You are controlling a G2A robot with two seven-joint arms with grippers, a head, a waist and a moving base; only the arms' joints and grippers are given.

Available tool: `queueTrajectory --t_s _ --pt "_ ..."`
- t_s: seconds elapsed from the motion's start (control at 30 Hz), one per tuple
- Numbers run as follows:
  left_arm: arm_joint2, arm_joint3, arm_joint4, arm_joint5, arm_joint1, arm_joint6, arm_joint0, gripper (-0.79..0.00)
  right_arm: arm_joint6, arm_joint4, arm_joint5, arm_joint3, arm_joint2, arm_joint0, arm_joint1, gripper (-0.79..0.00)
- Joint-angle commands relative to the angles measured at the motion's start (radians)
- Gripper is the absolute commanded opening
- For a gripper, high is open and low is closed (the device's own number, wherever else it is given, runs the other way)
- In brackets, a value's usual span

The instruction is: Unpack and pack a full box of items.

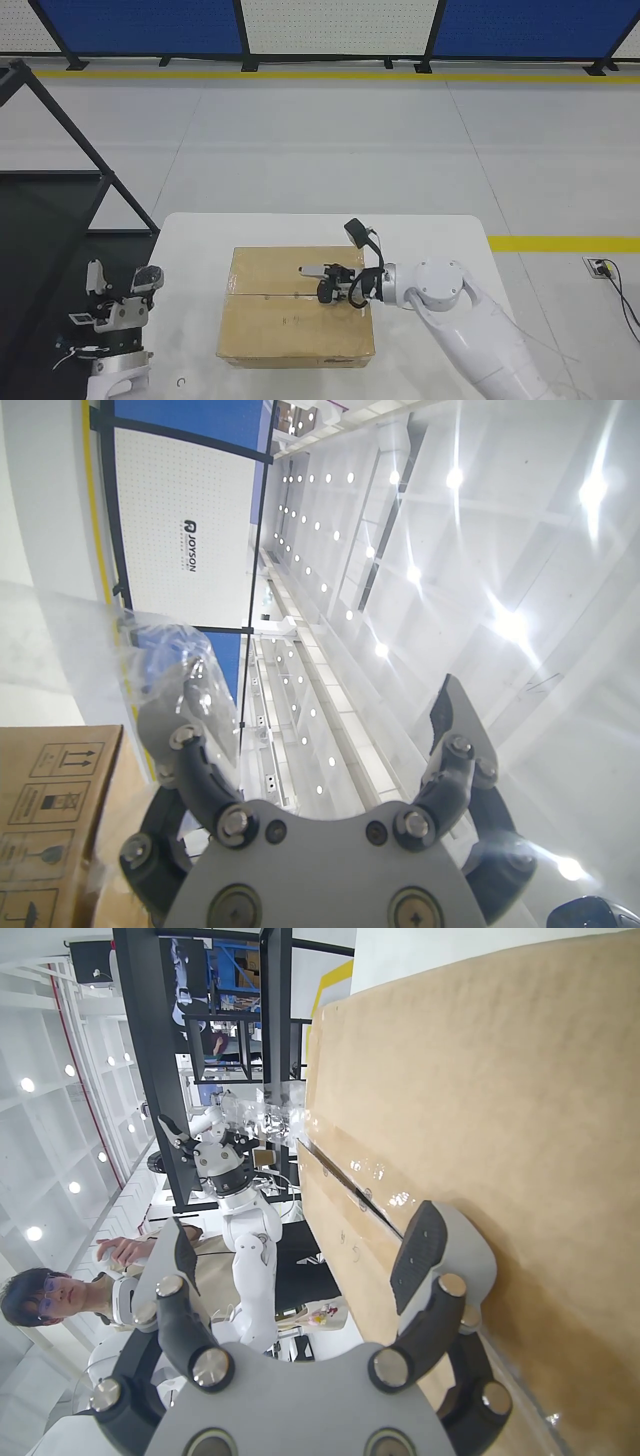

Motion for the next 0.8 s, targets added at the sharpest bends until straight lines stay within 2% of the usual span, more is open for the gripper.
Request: queueTrajectory --t_s 0.0,0.77 --pt "0.005 -0.017 0.027 0.004 -0.001 0.007 -0.004 0.000 -0.007 -0.002 0.001 -0.001 0.002 -0.003 0.000 0.000" --pt "0.105 -0.187 0.204 0.046 -0.015 0.039 -0.006 0.000 -0.024 -0.006 -0.002 -0.018 0.018 -0.034 0.002 0.000"
